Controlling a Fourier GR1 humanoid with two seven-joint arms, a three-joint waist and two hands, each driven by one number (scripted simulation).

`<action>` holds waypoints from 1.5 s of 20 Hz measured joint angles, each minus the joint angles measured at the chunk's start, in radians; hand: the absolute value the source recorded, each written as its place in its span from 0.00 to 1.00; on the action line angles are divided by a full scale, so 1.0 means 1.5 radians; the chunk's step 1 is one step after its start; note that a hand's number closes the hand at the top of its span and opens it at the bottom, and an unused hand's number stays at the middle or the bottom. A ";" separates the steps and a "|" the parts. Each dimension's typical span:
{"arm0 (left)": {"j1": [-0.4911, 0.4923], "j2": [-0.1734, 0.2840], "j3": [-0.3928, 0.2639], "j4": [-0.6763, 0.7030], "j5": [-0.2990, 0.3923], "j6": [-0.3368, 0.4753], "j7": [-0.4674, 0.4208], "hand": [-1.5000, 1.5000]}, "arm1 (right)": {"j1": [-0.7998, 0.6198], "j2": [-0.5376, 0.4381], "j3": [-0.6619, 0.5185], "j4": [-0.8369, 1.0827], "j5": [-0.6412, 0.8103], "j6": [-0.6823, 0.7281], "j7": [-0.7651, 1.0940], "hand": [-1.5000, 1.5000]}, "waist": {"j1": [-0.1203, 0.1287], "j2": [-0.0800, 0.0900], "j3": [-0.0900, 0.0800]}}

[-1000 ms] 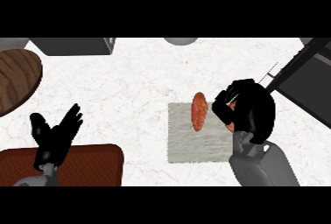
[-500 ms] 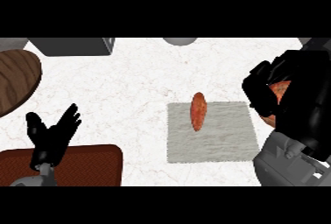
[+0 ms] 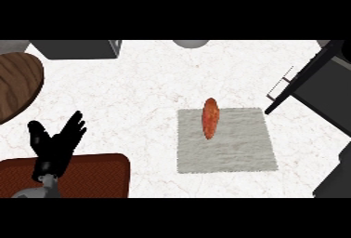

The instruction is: Pick the squash from the placemat and place it in the tiered shelf

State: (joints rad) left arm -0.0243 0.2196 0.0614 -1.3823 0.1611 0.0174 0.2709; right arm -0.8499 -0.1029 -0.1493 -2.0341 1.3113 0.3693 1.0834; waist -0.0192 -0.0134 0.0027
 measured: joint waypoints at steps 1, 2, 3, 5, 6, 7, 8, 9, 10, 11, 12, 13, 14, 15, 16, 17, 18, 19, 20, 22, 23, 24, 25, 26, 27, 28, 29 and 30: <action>0.000 -0.001 -0.002 -0.005 -0.001 0.002 0.006 0.50 | -0.015 -0.013 -0.024 0.006 -0.006 0.014 -0.009 1.00 | 0.000 0.000 0.000; 0.000 0.001 0.001 -0.004 0.002 -0.002 0.004 0.50 | -0.034 -0.024 -0.046 0.014 -0.010 0.025 -0.016 1.00 | 0.002 0.000 0.000; 0.000 0.003 0.004 -0.004 0.004 -0.006 0.002 0.50 | -0.048 -0.037 -0.071 0.021 -0.016 0.037 -0.024 1.00 | 0.002 0.001 0.000; 0.002 -0.002 0.003 -0.005 0.003 -0.003 -0.004 0.50 | -0.071 -0.062 -0.111 0.033 -0.028 0.063 -0.041 1.00 | 0.003 0.001 0.000; 0.000 0.000 0.004 -0.004 0.004 -0.006 -0.003 0.50 | -0.085 -0.077 -0.131 0.050 -0.033 0.072 -0.049 1.00 | 0.004 0.002 0.000; 0.000 -0.003 0.001 -0.008 0.002 -0.002 0.001 0.50 | -0.098 -0.093 -0.153 0.067 -0.041 0.083 -0.058 1.00 | 0.005 0.002 0.000; -0.001 -0.002 0.001 -0.007 0.002 -0.004 0.001 0.50 | -0.109 -0.105 -0.170 0.077 -0.048 0.095 -0.065 1.00 | 0.006 0.002 0.000; 0.000 -0.001 0.002 -0.011 0.002 -0.004 0.004 0.50 | -0.117 -0.113 -0.181 0.089 -0.051 0.105 -0.070 1.00 | 0.007 0.003 0.000; 0.000 -0.003 0.001 -0.010 0.000 -0.003 0.003 0.50 | -0.122 -0.127 -0.197 0.098 -0.060 0.118 -0.079 1.00 | 0.007 0.003 0.000; -0.001 -0.001 0.004 -0.008 0.003 -0.007 0.000 0.50 | -0.123 -0.137 -0.210 0.112 -0.066 0.127 -0.087 1.00 | 0.008 0.003 0.000; -0.002 -0.005 -0.001 -0.009 -0.002 -0.004 0.000 0.50 | -0.129 -0.151 -0.224 0.134 -0.074 0.136 -0.096 1.00 | 0.008 0.004 0.000; -0.004 -0.005 0.000 -0.008 -0.002 -0.003 0.003 0.50 | -0.126 -0.160 -0.235 0.144 -0.081 0.144 -0.104 1.00 | 0.009 0.004 0.000; -0.004 -0.006 -0.001 -0.009 -0.004 -0.002 0.003 0.50 | -0.121 -0.173 -0.249 0.155 -0.090 0.154 -0.114 1.00 | 0.009 0.004 0.000; -0.006 -0.008 -0.001 -0.005 -0.005 -0.002 0.004 0.50 | -0.117 -0.180 -0.255 0.161 -0.097 0.162 -0.121 1.00 | 0.009 0.005 0.001; -0.006 -0.007 0.000 -0.011 -0.003 -0.003 0.013 0.50 | -0.099 -0.185 -0.263 0.165 -0.103 0.165 -0.130 1.00 | 0.010 0.005 0.001; -0.007 -0.006 0.001 -0.011 -0.003 -0.004 0.013 0.50 | -0.087 -0.195 -0.271 0.171 -0.109 0.169 -0.138 1.00 | 0.010 0.005 0.001; -0.007 -0.004 0.004 -0.011 -0.003 -0.004 0.015 0.50 | -0.081 -0.206 -0.277 0.185 -0.115 0.168 -0.145 1.00 | 0.011 0.006 0.000; -0.005 -0.006 0.002 -0.014 -0.005 -0.005 0.012 0.50 | -0.083 -0.214 -0.277 0.201 -0.117 0.165 -0.146 1.00 | 0.012 0.006 0.001; -0.006 -0.009 0.000 -0.014 -0.009 -0.002 0.012 0.50 | -0.081 -0.225 -0.281 0.211 -0.122 0.167 -0.151 1.00 | 0.013 0.006 0.000; -0.007 -0.007 0.006 -0.005 -0.004 -0.012 0.002 0.50 | -0.072 -0.254 -0.294 0.243 -0.132 0.158 -0.169 1.00 | 0.013 0.006 0.001; -0.010 -0.007 0.007 -0.004 -0.005 -0.011 0.006 0.50 | -0.065 -0.255 -0.291 0.248 -0.133 0.148 -0.169 1.00 | 0.014 0.006 0.001; -0.012 -0.004 0.009 -0.003 -0.003 -0.014 0.010 0.50 | -0.072 -0.265 -0.290 0.266 -0.135 0.140 -0.170 1.00 | 0.015 0.007 0.001; -0.013 -0.006 0.010 0.000 -0.004 -0.015 0.007 0.50 | -0.071 -0.269 -0.288 0.281 -0.136 0.127 -0.173 1.00 | 0.016 0.007 0.001; -0.012 -0.010 0.008 -0.002 -0.006 -0.013 0.005 0.50 | -0.057 -0.269 -0.290 0.283 -0.141 0.120 -0.177 1.00 | 0.015 0.006 0.001; -0.010 -0.012 0.007 -0.004 -0.008 -0.012 0.004 0.50 | -0.052 -0.279 -0.292 0.291 -0.146 0.115 -0.182 1.00 | 0.015 0.006 0.001; -0.009 -0.017 0.005 -0.004 -0.012 -0.010 -0.004 0.50 | -0.057 -0.296 -0.296 0.319 -0.148 0.103 -0.193 1.00 | 0.017 0.007 0.001; -0.009 -0.016 0.007 0.002 -0.013 -0.013 -0.013 0.50 | -0.049 -0.299 -0.295 0.333 -0.150 0.087 -0.203 1.00 | 0.017 0.007 0.001; -0.013 -0.013 0.008 0.000 -0.013 -0.013 -0.001 0.50 | -0.048 -0.306 -0.295 0.350 -0.153 0.076 -0.209 1.00 | 0.017 0.007 0.001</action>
State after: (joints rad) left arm -0.0437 0.2000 0.0726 -1.3827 0.1413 -0.0025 0.2693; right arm -0.9212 -0.5620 -0.5922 -1.5098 1.0811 0.4836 0.7701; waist 0.0065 -0.0033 0.0048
